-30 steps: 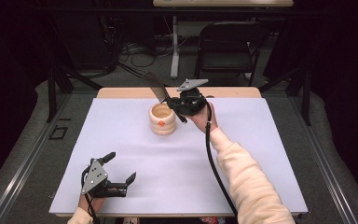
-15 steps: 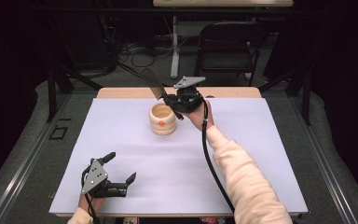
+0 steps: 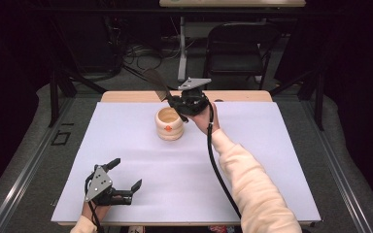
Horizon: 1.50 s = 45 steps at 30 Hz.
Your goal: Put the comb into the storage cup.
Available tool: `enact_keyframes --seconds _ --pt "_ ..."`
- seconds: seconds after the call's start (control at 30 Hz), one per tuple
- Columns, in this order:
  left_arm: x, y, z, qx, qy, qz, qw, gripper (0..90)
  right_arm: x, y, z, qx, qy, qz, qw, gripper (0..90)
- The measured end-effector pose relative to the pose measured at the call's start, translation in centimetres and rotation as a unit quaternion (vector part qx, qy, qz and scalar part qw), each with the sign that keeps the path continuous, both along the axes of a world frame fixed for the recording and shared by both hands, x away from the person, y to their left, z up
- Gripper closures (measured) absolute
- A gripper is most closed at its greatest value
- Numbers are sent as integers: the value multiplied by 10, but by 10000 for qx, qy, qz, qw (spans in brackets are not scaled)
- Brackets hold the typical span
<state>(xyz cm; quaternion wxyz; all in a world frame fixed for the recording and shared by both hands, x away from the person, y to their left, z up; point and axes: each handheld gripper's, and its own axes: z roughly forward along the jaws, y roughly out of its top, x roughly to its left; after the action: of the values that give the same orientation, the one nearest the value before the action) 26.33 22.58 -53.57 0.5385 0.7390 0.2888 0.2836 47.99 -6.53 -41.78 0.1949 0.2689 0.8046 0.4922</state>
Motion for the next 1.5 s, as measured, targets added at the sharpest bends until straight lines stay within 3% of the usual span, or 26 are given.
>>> enact_keyframes --seconds 0.57,1.5 --pt "0 1 0 -34 0 25 10000 0 1 8 1 108 -217 -31 9997 722" --pt "-1 2 0 -35 -11 20 10000 1 9 23 -2 218 -378 -20 9990 722"
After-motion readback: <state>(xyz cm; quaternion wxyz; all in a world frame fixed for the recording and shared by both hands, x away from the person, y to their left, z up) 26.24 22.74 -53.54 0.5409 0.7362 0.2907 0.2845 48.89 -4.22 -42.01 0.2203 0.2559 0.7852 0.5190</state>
